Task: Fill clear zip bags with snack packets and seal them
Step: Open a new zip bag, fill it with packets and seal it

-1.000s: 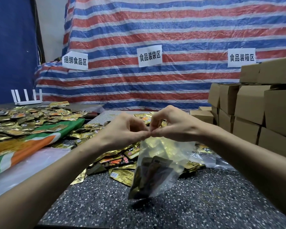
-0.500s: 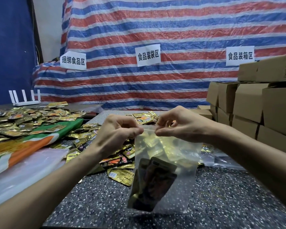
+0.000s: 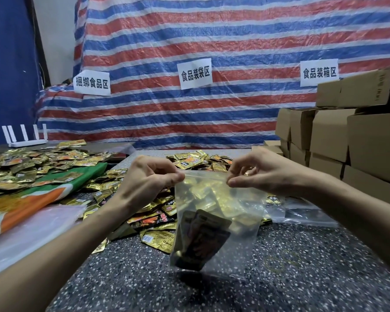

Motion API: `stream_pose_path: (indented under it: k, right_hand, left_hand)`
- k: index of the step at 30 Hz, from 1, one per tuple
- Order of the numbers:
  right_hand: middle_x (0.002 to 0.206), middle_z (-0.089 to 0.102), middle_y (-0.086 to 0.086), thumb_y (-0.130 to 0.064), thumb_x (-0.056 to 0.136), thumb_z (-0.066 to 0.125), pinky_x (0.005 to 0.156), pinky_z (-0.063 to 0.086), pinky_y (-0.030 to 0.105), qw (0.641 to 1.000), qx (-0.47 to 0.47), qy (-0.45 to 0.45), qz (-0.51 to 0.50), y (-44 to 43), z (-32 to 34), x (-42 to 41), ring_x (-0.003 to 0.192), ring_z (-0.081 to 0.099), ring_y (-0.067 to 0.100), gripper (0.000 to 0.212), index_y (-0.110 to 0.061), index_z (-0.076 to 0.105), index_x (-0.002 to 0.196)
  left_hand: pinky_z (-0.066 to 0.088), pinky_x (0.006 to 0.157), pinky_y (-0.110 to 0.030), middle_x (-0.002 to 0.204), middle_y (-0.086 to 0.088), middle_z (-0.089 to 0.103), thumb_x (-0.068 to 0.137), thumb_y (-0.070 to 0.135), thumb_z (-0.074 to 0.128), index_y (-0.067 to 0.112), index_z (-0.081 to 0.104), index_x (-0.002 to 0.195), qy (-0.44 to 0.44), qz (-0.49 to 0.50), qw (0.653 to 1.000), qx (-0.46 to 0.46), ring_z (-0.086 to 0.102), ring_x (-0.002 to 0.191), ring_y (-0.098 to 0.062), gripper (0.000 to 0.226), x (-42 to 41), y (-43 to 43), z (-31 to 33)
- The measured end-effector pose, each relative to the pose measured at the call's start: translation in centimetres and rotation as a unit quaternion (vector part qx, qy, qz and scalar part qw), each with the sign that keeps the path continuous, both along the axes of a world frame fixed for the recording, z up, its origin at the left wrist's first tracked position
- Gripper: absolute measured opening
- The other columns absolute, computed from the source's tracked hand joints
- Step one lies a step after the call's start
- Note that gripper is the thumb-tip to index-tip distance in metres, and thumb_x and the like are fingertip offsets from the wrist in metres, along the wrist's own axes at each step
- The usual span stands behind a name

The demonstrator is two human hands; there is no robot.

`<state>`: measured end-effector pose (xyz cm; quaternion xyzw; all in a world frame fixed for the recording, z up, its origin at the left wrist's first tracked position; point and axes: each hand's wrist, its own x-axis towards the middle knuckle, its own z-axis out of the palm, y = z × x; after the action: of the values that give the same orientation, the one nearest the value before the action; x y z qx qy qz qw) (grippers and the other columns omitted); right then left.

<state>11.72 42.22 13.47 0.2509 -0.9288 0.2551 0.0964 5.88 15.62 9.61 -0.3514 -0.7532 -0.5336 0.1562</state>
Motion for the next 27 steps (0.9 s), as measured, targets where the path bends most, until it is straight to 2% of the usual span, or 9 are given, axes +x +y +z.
stream_pose_path:
  k: [3,5,7,9,12,18,21,25,27]
  right_hand:
    - [0.09,0.073,0.004,-0.024,0.089,0.072,0.076,0.054,0.039,1.0,-0.008,-0.005,0.002,1.0,-0.2,0.1,0.086,0.066,0.027,0.013,-0.012,0.075,0.093]
    - [0.086,0.072,-0.002,-0.024,0.089,0.071,0.068,0.053,0.029,1.0,-0.012,-0.015,-0.001,1.8,-0.4,0.3,0.077,0.065,0.014,0.011,-0.014,0.075,0.093]
    - [0.077,0.068,-0.01,-0.023,0.089,0.071,0.058,0.043,0.013,0.999,-0.029,-0.026,0.001,2.6,-0.7,0.6,0.063,0.057,-0.002,0.009,-0.014,0.075,0.091]
    - [0.069,0.065,-0.017,-0.021,0.09,0.072,0.055,0.038,0.008,0.999,-0.041,-0.032,0.0,3.3,-1.1,0.8,0.057,0.051,-0.007,0.007,-0.015,0.074,0.087]
    - [0.068,0.064,-0.02,-0.023,0.089,0.072,0.056,0.039,0.009,0.999,-0.043,-0.024,-0.005,4.1,-1.4,0.9,0.057,0.051,-0.007,0.008,-0.019,0.073,0.083]
    - [0.076,0.071,-0.014,-0.026,0.088,0.073,0.061,0.043,0.011,0.998,-0.048,-0.013,-0.027,4.6,-1.4,1.6,0.064,0.057,-0.006,0.007,-0.022,0.075,0.083]
    - [0.073,0.071,-0.015,-0.026,0.086,0.075,0.06,0.045,0.012,0.998,-0.048,0.001,-0.04,4.6,-1.5,1.9,0.064,0.059,-0.005,0.008,-0.023,0.075,0.079]
    - [0.072,0.071,-0.008,-0.038,0.081,0.075,0.062,0.051,0.022,0.997,-0.028,0.03,-0.06,4.8,-1.7,2.3,0.065,0.061,0.002,0.016,-0.024,0.073,0.073]
    - [0.072,0.071,-0.009,-0.043,0.079,0.073,0.064,0.052,0.022,0.997,-0.015,0.042,-0.061,5.0,-2.0,2.5,0.066,0.062,0.003,0.018,-0.028,0.071,0.07]
  left_hand:
    - [0.052,0.064,-0.042,0.072,-0.004,0.073,0.072,0.025,0.073,0.014,0.077,0.069,0.0,0.005,1.0,-0.004,0.065,0.07,-0.023,0.012,-0.1,0.0,0.0]
    - [0.051,0.063,-0.038,0.073,-0.003,0.073,0.073,0.026,0.072,0.014,0.077,0.07,0.0,0.007,1.0,-0.008,0.064,0.07,-0.019,0.013,-0.3,-0.1,-0.1]
    - [0.051,0.062,-0.036,0.074,-0.005,0.072,0.074,0.025,0.073,0.011,0.077,0.071,-0.003,0.004,1.0,-0.006,0.063,0.071,-0.02,0.014,-0.4,-0.3,-0.2]
    - [0.051,0.06,-0.034,0.074,-0.006,0.072,0.078,0.019,0.075,0.01,0.077,0.072,-0.009,-0.001,1.0,-0.002,0.063,0.069,-0.019,0.011,-0.5,-0.5,-0.3]
    - [0.052,0.058,-0.022,0.073,-0.005,0.072,0.082,0.005,0.075,0.01,0.077,0.072,-0.003,-0.003,1.0,-0.005,0.064,0.068,-0.013,0.011,-0.5,-0.2,-0.3]
    - [0.05,0.057,-0.017,0.072,-0.003,0.073,0.082,0.008,0.076,0.01,0.077,0.072,-0.001,-0.009,1.0,-0.008,0.065,0.066,-0.008,0.01,-0.6,0.1,-0.3]
    - [0.051,0.058,-0.018,0.076,-0.003,0.074,0.079,0.016,0.077,0.015,0.078,0.075,0.001,-0.005,1.0,-0.01,0.066,0.069,-0.01,0.004,-0.6,0.0,-0.3]
    - [0.051,0.058,-0.02,0.075,-0.002,0.074,0.078,0.02,0.077,0.017,0.078,0.074,0.027,0.001,0.999,-0.02,0.066,0.068,-0.01,0.005,-0.4,0.0,-0.5]
    - [0.054,0.059,-0.024,0.076,-0.002,0.074,0.077,0.026,0.079,0.019,0.078,0.075,0.035,-0.001,0.999,-0.018,0.067,0.068,-0.013,0.007,-0.1,0.0,-0.6]
